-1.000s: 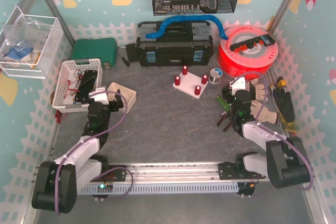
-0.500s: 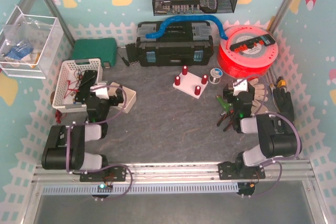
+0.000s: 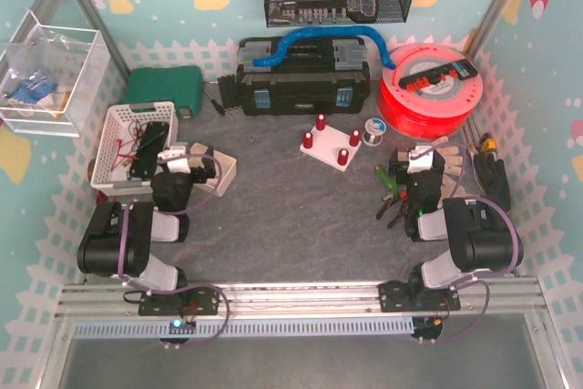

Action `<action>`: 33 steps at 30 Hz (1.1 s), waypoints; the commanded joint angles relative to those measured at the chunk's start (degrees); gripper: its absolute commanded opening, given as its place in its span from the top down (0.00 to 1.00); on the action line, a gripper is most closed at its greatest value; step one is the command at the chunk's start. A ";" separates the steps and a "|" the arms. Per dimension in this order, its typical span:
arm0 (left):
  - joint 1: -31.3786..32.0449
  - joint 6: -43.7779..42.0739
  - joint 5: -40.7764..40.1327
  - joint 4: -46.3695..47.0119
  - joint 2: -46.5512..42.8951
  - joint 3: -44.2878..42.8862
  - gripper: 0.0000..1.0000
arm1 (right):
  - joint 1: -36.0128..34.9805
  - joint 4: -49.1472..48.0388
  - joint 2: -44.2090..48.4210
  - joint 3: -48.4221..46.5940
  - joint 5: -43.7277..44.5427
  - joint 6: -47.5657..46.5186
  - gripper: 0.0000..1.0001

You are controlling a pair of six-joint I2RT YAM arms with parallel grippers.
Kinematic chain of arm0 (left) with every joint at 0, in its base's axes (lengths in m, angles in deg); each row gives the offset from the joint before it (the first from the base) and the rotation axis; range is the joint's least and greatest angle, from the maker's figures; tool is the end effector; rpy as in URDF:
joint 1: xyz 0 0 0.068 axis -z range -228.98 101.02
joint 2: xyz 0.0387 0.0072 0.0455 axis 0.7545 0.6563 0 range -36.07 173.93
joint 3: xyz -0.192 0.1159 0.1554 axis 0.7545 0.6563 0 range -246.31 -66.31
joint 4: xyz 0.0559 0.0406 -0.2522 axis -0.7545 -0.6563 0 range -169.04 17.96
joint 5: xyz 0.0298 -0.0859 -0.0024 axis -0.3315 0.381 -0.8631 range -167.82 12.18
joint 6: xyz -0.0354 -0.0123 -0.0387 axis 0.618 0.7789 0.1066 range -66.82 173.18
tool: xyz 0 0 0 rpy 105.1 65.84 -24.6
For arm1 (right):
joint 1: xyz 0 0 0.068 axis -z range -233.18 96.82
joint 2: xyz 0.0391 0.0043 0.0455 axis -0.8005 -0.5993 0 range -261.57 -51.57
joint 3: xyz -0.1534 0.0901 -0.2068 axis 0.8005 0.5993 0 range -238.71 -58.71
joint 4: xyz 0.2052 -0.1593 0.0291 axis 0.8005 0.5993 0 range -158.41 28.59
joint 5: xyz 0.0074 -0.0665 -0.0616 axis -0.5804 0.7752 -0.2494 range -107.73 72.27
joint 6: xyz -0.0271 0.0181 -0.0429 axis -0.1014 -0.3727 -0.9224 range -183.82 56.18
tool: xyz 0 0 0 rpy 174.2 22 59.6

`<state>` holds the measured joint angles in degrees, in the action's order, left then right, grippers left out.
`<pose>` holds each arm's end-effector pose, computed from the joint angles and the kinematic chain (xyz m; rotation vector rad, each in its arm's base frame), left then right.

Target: Install the large spring

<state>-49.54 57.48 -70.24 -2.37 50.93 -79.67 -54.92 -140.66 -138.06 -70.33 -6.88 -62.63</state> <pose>0.2417 -0.0023 0.1515 0.0318 1.6415 -0.1584 0.2346 0.0004 0.1512 0.1385 1.6111 -0.1135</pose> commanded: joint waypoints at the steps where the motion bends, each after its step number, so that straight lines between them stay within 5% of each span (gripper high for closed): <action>1: 0.72 -0.13 -1.20 3.06 0.31 0.29 0.01 | 0.60 -3.09 -0.31 0.22 -0.05 0.71 0.01; 33: 2.67 -1.13 -4.83 2.59 0.38 0.00 0.01 | 0.60 -3.15 -0.17 0.28 -0.06 0.72 0.01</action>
<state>-46.70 56.80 -74.66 -1.00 51.04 -79.67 -54.92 -141.84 -138.06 -70.33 -6.88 -62.46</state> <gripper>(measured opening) 0.993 0.987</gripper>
